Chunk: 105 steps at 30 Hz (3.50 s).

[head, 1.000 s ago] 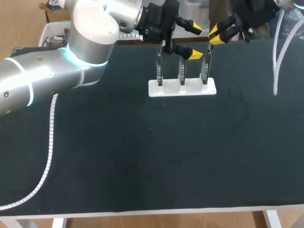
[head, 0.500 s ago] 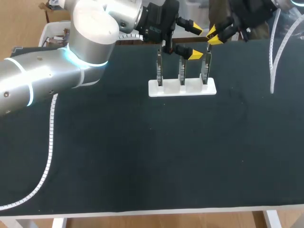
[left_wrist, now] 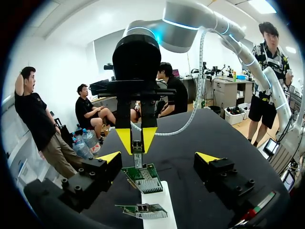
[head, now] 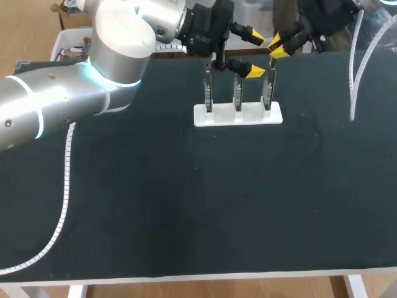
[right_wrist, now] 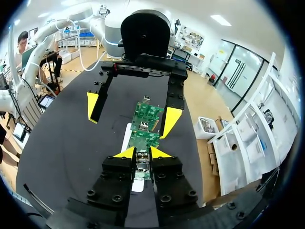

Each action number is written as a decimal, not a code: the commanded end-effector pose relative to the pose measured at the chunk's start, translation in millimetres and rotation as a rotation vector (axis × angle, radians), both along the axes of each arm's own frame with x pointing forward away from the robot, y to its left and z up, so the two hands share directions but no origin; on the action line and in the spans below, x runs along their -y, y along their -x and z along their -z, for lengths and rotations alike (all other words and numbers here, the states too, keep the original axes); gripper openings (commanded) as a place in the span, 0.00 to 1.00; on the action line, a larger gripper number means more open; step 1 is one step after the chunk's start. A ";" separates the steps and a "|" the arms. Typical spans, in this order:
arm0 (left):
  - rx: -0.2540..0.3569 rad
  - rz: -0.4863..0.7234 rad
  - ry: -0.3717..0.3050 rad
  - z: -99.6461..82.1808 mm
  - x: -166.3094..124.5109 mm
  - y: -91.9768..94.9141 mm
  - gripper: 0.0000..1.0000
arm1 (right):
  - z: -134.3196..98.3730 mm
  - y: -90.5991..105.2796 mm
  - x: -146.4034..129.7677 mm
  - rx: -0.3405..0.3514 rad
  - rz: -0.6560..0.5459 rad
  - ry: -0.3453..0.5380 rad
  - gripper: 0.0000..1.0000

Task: Pick up the optical module with the left hand, and insert it into the network port with the right hand.

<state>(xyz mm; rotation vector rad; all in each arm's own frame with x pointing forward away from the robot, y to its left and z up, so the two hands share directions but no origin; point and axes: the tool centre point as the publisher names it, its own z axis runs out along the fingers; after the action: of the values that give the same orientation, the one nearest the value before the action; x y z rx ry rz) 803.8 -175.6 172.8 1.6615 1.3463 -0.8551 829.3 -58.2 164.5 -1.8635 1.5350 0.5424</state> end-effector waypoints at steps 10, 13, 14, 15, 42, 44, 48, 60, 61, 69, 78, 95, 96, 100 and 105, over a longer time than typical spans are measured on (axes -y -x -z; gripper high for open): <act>0.000 -0.001 -0.004 -0.8 0.7 0.0 1.00 | 3.9 3.5 -1.3 -0.008 -0.005 0.001 0.00; 0.000 -0.001 -0.004 -0.8 0.7 0.0 1.00 | 2.3 4.7 -0.4 -0.003 -0.003 0.001 0.00; 0.000 -0.001 -0.004 -0.8 0.7 0.0 1.00 | 2.1 4.9 -0.1 -0.002 -0.003 0.002 0.00; 0.000 -0.001 -0.004 -0.8 0.7 0.0 1.00 | 2.0 5.1 0.4 -0.002 -0.002 0.003 0.00; 0.000 -0.001 -0.004 -0.8 0.7 0.0 1.00 | 13.9 9.4 2.7 -0.021 0.000 -0.005 0.00; 0.000 -0.001 -0.004 -0.8 0.7 0.0 1.00 | 15.2 9.2 2.3 -0.025 -0.002 -0.004 0.00; 0.000 -0.001 -0.004 -0.8 0.7 0.0 1.00 | 16.1 8.5 2.2 -0.028 -0.007 -0.001 0.00; 0.000 -0.001 -0.004 -0.8 0.7 0.0 1.00 | 11.2 6.5 -0.8 -0.015 -0.022 0.022 0.00; 0.000 -0.001 -0.004 -0.8 0.7 0.0 1.00 | 11.2 6.2 -1.2 -0.015 -0.023 0.025 0.00; 0.000 -0.001 -0.004 -0.8 0.7 0.0 1.00 | 14.3 4.9 -1.9 -0.026 -0.024 0.036 0.00; 0.000 -0.001 -0.004 -0.8 0.7 0.0 1.00 | 16.6 4.6 0.8 -0.027 -0.021 0.024 0.00; 0.000 -0.001 -0.004 -0.8 0.7 0.0 1.00 | 18.9 4.2 2.9 -0.043 -0.046 0.012 0.00; 0.000 -0.001 -0.004 -0.8 0.7 0.0 1.00 | 17.7 4.2 3.2 -0.041 -0.048 0.011 0.00; 0.000 -0.001 -0.004 -0.8 0.7 0.0 1.00 | 14.0 4.3 4.1 -0.033 -0.048 0.014 0.00; 0.000 -0.001 -0.004 -0.8 0.7 0.0 1.00 | 9.3 3.6 5.3 -0.015 -0.046 0.016 0.00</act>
<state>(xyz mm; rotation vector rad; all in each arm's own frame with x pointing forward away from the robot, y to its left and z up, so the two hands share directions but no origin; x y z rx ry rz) 803.8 -175.6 172.8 1.6615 1.3463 -0.8551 825.1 -63.1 157.9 -1.9163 1.5170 0.5743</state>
